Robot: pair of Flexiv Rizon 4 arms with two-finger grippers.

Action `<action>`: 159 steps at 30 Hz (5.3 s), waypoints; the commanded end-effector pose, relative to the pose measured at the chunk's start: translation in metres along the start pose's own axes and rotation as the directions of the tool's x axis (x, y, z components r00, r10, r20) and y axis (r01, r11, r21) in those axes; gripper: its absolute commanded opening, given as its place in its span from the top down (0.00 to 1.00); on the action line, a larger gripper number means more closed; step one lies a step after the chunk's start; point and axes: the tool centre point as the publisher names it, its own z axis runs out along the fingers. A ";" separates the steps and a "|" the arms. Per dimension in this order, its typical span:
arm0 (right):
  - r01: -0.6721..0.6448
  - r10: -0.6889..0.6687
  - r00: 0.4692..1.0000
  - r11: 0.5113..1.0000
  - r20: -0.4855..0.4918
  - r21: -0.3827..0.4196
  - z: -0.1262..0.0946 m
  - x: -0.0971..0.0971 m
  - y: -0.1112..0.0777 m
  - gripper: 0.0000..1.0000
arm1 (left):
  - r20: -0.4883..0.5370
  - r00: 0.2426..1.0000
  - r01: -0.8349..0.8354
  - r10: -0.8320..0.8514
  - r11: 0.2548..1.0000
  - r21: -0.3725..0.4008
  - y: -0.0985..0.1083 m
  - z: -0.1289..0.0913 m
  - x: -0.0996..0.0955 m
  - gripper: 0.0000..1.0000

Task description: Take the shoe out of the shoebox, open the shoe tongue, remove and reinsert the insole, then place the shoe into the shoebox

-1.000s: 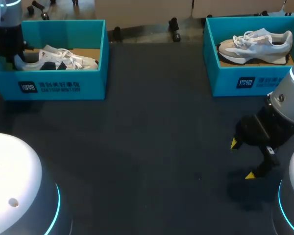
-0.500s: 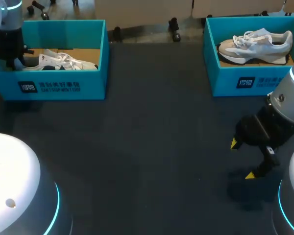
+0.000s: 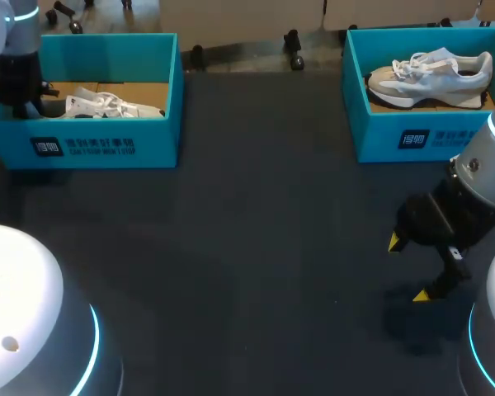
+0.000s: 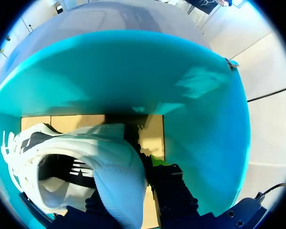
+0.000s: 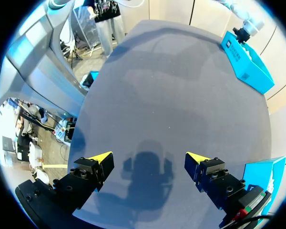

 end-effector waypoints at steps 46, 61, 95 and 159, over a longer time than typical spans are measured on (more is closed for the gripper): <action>0.001 -0.001 1.000 1.000 0.003 0.000 0.001 0.001 -0.001 0.00 | 0.090 0.994 -0.059 0.064 0.997 -0.052 -0.019 -0.046 -0.006 0.02; 0.001 -0.001 1.000 1.000 0.003 0.000 0.001 0.001 -0.001 0.00 | 0.099 0.993 -0.050 0.057 0.996 -0.071 -0.045 -0.115 0.005 0.00; 0.001 -0.001 1.000 1.000 0.003 0.000 0.001 0.001 -0.001 0.00 | 0.075 0.992 -0.090 0.101 0.986 -0.143 -0.135 -0.188 0.031 0.00; -0.982 0.937 0.190 0.186 0.295 0.040 -0.169 -0.191 -0.209 0.00 | 0.075 0.992 -0.090 0.101 0.986 -0.143 -0.135 -0.188 0.031 0.00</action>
